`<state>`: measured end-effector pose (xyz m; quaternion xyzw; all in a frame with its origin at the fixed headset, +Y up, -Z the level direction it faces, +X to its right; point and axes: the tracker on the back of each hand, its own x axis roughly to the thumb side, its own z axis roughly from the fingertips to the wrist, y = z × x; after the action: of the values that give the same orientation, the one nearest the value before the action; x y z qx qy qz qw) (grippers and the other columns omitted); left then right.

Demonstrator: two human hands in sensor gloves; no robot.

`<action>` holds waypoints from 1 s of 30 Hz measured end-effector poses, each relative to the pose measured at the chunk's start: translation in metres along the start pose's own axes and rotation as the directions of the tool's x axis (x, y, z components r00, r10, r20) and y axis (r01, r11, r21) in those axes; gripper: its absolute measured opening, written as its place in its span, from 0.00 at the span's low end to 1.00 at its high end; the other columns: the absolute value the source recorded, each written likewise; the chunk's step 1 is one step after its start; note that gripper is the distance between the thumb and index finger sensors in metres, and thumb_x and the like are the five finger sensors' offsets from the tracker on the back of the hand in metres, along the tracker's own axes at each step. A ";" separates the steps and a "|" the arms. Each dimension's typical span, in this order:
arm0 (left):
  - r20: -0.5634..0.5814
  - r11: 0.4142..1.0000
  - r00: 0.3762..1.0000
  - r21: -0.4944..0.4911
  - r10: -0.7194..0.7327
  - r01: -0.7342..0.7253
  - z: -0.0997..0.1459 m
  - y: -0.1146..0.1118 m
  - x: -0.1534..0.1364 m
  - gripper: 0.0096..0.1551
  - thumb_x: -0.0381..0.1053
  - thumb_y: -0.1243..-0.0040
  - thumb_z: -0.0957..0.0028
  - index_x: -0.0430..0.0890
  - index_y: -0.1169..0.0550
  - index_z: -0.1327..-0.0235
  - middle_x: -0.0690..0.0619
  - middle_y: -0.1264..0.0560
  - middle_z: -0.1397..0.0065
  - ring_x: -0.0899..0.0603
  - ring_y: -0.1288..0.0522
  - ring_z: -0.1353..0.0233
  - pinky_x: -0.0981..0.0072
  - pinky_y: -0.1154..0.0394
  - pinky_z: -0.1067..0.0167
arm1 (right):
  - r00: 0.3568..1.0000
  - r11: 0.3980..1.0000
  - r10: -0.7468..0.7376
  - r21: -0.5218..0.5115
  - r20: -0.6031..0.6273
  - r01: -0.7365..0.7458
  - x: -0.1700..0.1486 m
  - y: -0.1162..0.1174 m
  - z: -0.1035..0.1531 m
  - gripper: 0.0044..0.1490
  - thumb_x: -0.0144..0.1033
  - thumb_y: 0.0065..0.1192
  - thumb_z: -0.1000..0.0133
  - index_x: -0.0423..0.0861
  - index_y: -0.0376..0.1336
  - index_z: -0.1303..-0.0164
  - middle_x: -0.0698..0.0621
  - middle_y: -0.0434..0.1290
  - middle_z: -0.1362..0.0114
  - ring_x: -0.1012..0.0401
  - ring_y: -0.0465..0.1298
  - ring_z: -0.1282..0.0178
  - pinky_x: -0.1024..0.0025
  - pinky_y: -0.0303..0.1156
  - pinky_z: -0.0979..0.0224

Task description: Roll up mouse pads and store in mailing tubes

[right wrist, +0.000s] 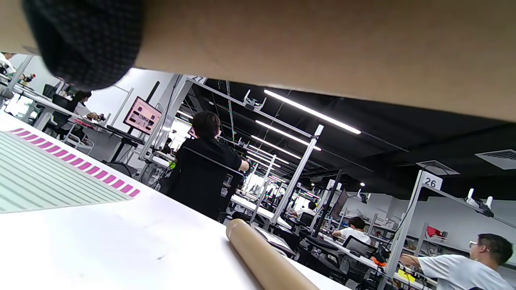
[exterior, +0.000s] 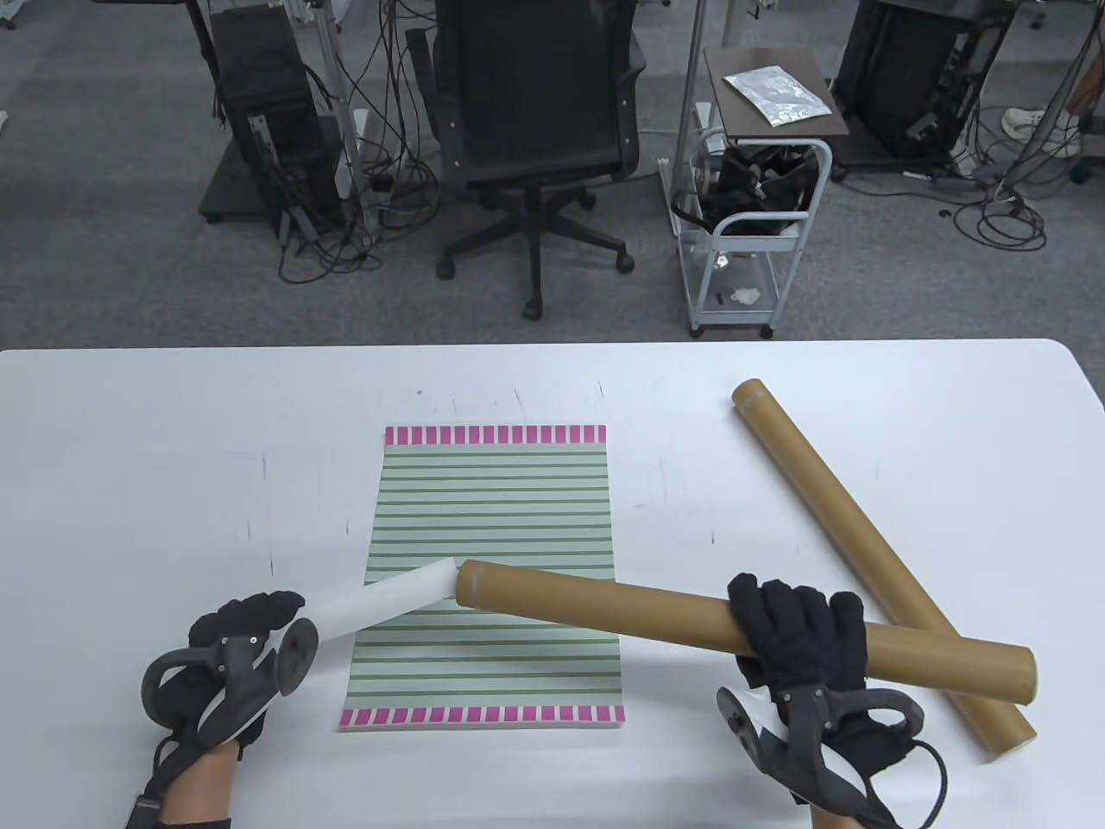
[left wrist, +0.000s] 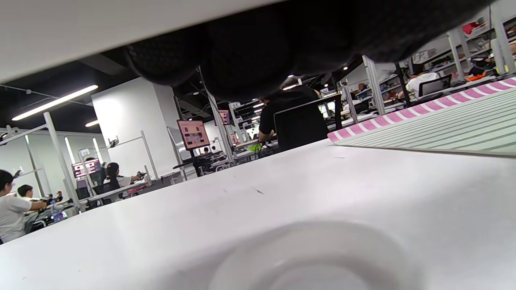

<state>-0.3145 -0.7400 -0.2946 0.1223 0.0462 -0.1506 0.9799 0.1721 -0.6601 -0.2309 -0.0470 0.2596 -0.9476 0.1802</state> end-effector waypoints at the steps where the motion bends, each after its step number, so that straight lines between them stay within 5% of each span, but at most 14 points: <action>1: 0.010 1.000 1.000 0.006 -0.006 0.006 0.000 0.000 0.001 0.21 0.65 0.36 0.61 0.65 0.25 0.54 0.67 0.18 0.55 0.57 0.17 0.52 0.64 0.19 0.41 | 1.000 1.000 0.005 0.002 0.002 -0.005 0.000 0.001 0.000 0.49 0.55 0.69 0.58 0.63 0.52 0.25 0.57 0.66 0.25 0.55 0.71 0.29 0.44 0.61 0.21; 10: 0.240 0.978 0.952 0.034 0.191 -0.204 0.012 0.012 0.018 0.21 0.65 0.35 0.61 0.69 0.27 0.54 0.69 0.20 0.52 0.59 0.19 0.47 0.66 0.21 0.34 | 0.987 0.983 -0.158 0.100 0.038 0.153 0.002 0.010 -0.003 0.49 0.56 0.68 0.61 0.65 0.53 0.27 0.60 0.67 0.25 0.57 0.71 0.26 0.41 0.59 0.20; 13: 0.306 0.981 0.945 0.109 0.118 -0.158 0.020 0.032 0.041 0.24 0.66 0.36 0.61 0.67 0.28 0.51 0.68 0.20 0.50 0.58 0.19 0.47 0.66 0.21 0.35 | 0.980 0.984 -0.170 0.077 0.106 0.162 0.016 0.005 -0.001 0.50 0.65 0.61 0.62 0.62 0.56 0.27 0.57 0.71 0.28 0.55 0.73 0.32 0.37 0.59 0.21; 16: 0.354 0.987 0.929 0.078 0.104 -0.140 0.025 0.040 0.053 0.35 0.73 0.40 0.67 0.66 0.31 0.44 0.68 0.22 0.44 0.58 0.20 0.43 0.65 0.23 0.32 | 0.981 0.993 -0.117 0.034 0.153 0.113 0.025 0.001 0.002 0.52 0.70 0.55 0.63 0.57 0.59 0.28 0.55 0.74 0.33 0.54 0.76 0.38 0.47 0.69 0.27; 20: 0.424 0.971 0.874 -0.076 0.236 -0.225 0.024 0.043 0.054 0.55 0.80 0.52 0.68 0.60 0.45 0.25 0.61 0.31 0.25 0.50 0.27 0.26 0.54 0.31 0.21 | 0.992 0.998 -0.047 -0.047 0.118 0.053 0.018 -0.001 0.005 0.52 0.71 0.55 0.62 0.57 0.58 0.28 0.56 0.73 0.32 0.55 0.76 0.38 0.50 0.69 0.26; 24: 0.380 0.862 0.781 -0.104 0.495 -0.496 0.028 0.052 0.054 0.40 0.69 0.45 0.63 0.63 0.35 0.32 0.62 0.23 0.33 0.50 0.22 0.32 0.57 0.27 0.24 | 0.979 0.991 -0.124 -0.029 0.163 0.131 0.025 0.003 0.005 0.52 0.71 0.55 0.62 0.56 0.58 0.29 0.56 0.73 0.33 0.55 0.76 0.39 0.51 0.69 0.27; 27: 0.395 0.935 0.862 0.024 0.316 -0.354 0.029 0.049 0.052 0.42 0.70 0.49 0.65 0.63 0.39 0.33 0.67 0.24 0.34 0.55 0.20 0.33 0.64 0.24 0.25 | 0.981 0.994 -0.085 -0.057 0.175 0.097 0.030 0.002 0.006 0.51 0.72 0.55 0.61 0.56 0.59 0.29 0.57 0.73 0.34 0.56 0.75 0.39 0.53 0.69 0.27; 30: 0.354 0.880 0.835 0.065 0.421 -0.471 0.027 0.046 0.042 0.45 0.72 0.46 0.68 0.64 0.41 0.33 0.68 0.25 0.32 0.56 0.20 0.31 0.65 0.23 0.25 | 0.979 0.990 -0.098 -0.083 0.181 0.115 0.030 -0.002 0.008 0.50 0.72 0.55 0.61 0.56 0.60 0.30 0.57 0.74 0.35 0.57 0.75 0.39 0.55 0.69 0.28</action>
<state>-0.2588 -0.7160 -0.2636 0.1759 -0.1592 0.0610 0.9695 0.1449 -0.6734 -0.2234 -0.1529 0.2835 -0.9349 0.1490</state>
